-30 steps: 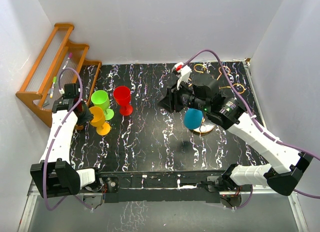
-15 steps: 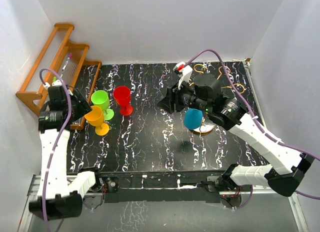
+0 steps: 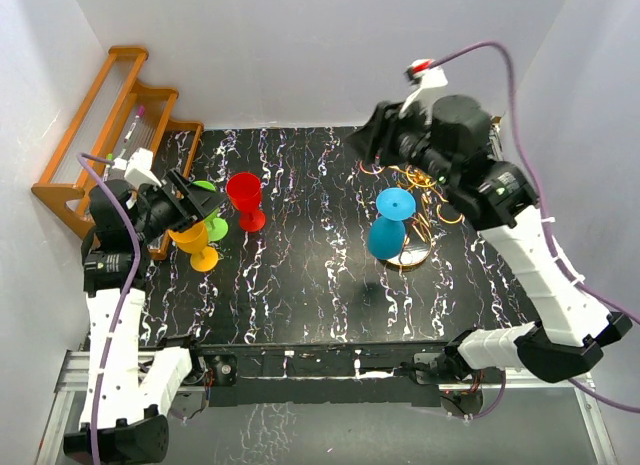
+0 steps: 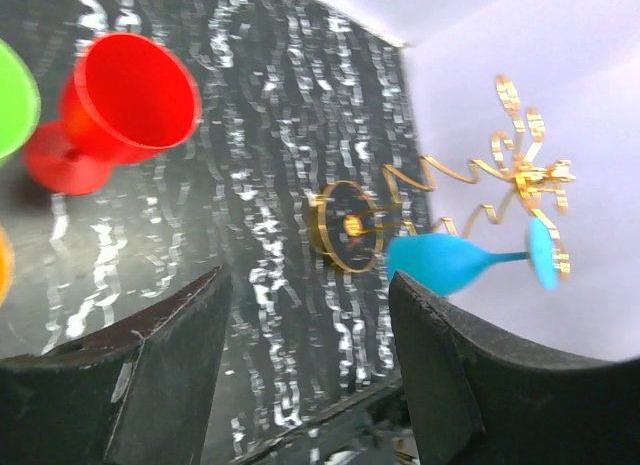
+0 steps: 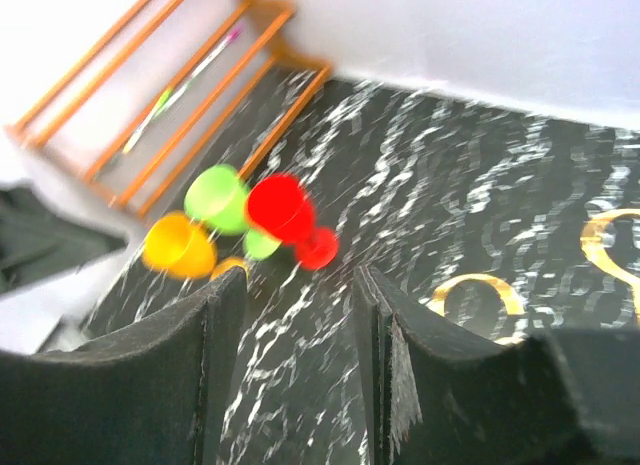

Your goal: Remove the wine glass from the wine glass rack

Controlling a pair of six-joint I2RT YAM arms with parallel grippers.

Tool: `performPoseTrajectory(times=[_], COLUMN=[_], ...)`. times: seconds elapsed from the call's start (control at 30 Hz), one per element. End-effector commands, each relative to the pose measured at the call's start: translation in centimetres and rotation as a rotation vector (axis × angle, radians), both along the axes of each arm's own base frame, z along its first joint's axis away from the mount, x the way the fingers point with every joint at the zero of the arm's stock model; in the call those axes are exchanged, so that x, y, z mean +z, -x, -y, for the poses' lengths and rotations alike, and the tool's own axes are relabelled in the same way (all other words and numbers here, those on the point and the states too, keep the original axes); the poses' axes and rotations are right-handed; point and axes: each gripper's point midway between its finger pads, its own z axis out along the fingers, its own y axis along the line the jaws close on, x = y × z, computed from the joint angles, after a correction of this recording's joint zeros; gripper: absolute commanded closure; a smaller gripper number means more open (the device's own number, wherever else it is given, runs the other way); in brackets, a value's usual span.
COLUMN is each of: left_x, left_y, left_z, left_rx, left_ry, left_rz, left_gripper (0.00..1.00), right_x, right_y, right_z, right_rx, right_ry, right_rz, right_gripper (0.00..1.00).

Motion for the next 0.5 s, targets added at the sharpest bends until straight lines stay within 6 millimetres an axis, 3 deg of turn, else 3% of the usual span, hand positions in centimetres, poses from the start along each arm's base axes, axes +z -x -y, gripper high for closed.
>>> performPoseTrajectory(times=[0.0,0.1,0.17,0.23,0.3,0.47], left_x=[4.9,6.5,7.4,7.4,7.6,5.3], left_y=[0.0,-0.5,-0.6,-0.3,0.2,1.5], left_z=[3.9,5.3,7.4,11.3,15.0,23.4], left_rx=[-0.214,-0.265,-0.315,-0.401,-0.481,-0.642], left_ry=[0.238,0.286,0.286,0.264,0.228,0.087], left_rz=[0.132,0.154,0.160,0.137,0.125,0.048], left_gripper=[0.39,0.39,0.39,0.39,0.39,0.41], right_x=[3.0,1.5,0.4,0.0,0.1,0.4], right_y=[-3.3,-5.5,-6.2,-6.2,-5.7,-2.9], right_z=[7.3,12.1,15.6,18.3,19.8,23.1], right_rx=[-0.244,-0.311,-0.358,-0.439,-0.506,-0.702], right_ry=[-0.069,-0.077,-0.096,-0.104,-0.108,-0.116], right_rz=[-0.008,-0.071,-0.103,-0.106,-0.094,-0.044], right_gripper=[0.51,0.51,0.51,0.51,0.51,0.51])
